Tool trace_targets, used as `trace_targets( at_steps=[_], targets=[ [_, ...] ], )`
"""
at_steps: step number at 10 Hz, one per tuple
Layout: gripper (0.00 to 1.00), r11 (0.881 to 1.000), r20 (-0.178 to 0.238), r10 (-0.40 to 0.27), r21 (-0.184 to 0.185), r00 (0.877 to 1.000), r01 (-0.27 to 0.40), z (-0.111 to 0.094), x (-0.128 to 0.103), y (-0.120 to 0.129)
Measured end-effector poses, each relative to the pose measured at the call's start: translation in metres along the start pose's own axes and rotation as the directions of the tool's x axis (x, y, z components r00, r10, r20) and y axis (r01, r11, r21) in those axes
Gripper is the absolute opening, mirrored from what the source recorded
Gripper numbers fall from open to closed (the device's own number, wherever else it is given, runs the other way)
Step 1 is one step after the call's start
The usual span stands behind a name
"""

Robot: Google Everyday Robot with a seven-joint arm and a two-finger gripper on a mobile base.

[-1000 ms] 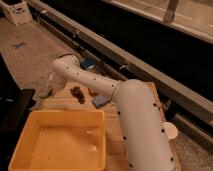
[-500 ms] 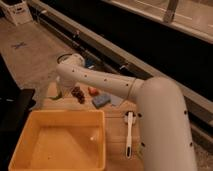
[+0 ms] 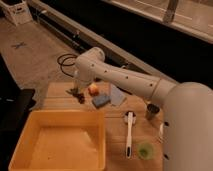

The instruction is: Place pepper in paper cup

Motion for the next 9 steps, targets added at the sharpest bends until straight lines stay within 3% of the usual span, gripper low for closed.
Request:
trace_targets(
  at_steps=[2,4,5,7,9],
  targets=[
    [0.0,0.997,0.007,0.079,0.012,0.997,-0.079,-0.022,0.011,0.019],
    [0.0,0.991,0.05,0.133,0.012,0.99,-0.134,-0.044,0.007,0.046],
    [0.0,0.991,0.076,0.132,0.008,0.988,-0.133,-0.052,0.004,0.058],
    [0.0,0.994,0.125,0.103,-0.044,0.987,-0.098,-0.064,-0.014,0.083],
    [0.0,0.993,0.133,0.108,-0.059,0.985,-0.101,-0.067,-0.018,0.092]
  ],
)
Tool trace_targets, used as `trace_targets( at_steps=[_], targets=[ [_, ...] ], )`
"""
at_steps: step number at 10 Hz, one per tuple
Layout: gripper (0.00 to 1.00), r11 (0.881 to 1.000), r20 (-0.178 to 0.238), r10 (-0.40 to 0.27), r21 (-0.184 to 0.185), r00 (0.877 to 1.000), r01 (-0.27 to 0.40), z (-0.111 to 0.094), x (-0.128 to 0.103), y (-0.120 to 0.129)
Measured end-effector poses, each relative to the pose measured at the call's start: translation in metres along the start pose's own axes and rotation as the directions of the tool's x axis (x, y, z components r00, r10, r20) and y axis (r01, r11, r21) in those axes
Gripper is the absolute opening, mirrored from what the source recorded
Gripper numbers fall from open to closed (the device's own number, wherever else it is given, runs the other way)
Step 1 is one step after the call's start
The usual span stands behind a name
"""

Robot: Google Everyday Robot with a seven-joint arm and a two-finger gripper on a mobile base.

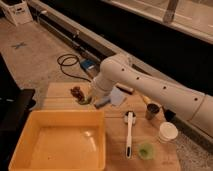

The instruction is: Place pepper in paper cup

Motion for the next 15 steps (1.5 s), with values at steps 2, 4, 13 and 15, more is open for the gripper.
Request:
trace_targets(
  at_steps=[2,4,13,15],
  targets=[
    [0.0,1.0,0.001,-0.001,0.0,1.0,0.001,0.001,-0.002,-0.001],
    [0.0,1.0,0.0,0.0,0.001,1.0,0.0,0.0,0.0,-0.001],
    [0.0,0.991,-0.143,0.129,0.038,0.981,-0.125,-0.063,0.072,0.079],
    [0.0,0.965,-0.177,0.263,0.069,0.948,-0.255,-0.082,0.094,0.122]
  ],
)
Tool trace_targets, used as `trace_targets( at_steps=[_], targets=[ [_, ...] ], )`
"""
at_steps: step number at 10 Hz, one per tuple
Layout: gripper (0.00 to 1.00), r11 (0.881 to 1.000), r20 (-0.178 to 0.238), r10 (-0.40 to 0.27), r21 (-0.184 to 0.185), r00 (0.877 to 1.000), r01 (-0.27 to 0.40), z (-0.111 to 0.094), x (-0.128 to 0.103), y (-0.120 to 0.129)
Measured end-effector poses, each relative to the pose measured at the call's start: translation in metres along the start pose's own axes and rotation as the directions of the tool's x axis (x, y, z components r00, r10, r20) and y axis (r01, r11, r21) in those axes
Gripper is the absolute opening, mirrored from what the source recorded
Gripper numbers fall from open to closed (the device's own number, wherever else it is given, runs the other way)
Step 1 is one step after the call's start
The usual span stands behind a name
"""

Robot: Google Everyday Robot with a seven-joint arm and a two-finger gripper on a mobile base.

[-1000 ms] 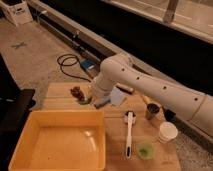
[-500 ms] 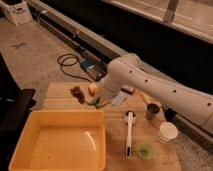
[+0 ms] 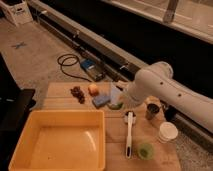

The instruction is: Place pepper in paper cup

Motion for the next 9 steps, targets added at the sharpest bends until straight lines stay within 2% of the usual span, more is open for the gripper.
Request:
trace_targets(
  at_steps=[1,2,3,4,6,7,9],
  targets=[
    [0.0,0.998,-0.021,0.067,0.002,0.998,-0.067,-0.006,0.013,0.02],
    [0.0,0.989,-0.045,0.149,0.008,0.988,-0.148,-0.014,0.027,0.044],
    [0.0,0.973,-0.071,0.229,0.027,0.971,-0.227,-0.024,0.038,0.069],
    [0.0,0.962,-0.083,0.273,0.044,0.958,-0.271,-0.03,0.044,0.081],
    [0.0,0.921,-0.102,0.386,0.095,0.917,-0.377,-0.042,0.056,0.103],
    [0.0,0.915,-0.104,0.399,0.102,0.911,-0.39,-0.043,0.058,0.105],
    [0.0,0.917,-0.103,0.396,0.101,0.912,-0.386,-0.043,0.056,0.104]
  ],
)
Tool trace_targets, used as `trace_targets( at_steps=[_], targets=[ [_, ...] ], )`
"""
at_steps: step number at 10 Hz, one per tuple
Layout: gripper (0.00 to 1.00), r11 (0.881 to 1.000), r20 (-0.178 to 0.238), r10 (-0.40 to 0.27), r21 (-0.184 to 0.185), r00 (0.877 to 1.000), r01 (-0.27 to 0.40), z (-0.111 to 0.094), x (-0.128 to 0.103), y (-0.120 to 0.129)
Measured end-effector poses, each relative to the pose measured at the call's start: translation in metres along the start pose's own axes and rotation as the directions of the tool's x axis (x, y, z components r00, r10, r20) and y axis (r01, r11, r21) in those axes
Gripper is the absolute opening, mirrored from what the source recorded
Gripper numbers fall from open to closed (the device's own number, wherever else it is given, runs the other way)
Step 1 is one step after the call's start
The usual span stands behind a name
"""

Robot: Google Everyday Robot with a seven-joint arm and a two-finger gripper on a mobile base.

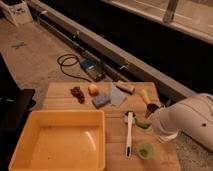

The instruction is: Place pepper in paper cup

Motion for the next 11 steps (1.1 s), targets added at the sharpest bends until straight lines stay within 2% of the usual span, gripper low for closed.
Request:
trace_targets(
  at_steps=[3,6,7,9,11],
  targets=[
    [0.0,1.0,0.001,0.008,0.001,1.0,-0.008,0.0,0.001,-0.001],
    [0.0,0.996,-0.007,0.084,-0.004,0.996,-0.084,0.014,0.028,-0.008],
    [0.0,0.992,-0.013,0.13,-0.004,0.991,-0.13,0.021,0.052,-0.01],
    [0.0,0.978,-0.024,0.207,-0.004,0.978,-0.207,0.034,0.086,-0.013],
    [0.0,0.955,-0.036,0.296,0.003,0.955,-0.296,0.051,0.118,-0.016]
  ],
)
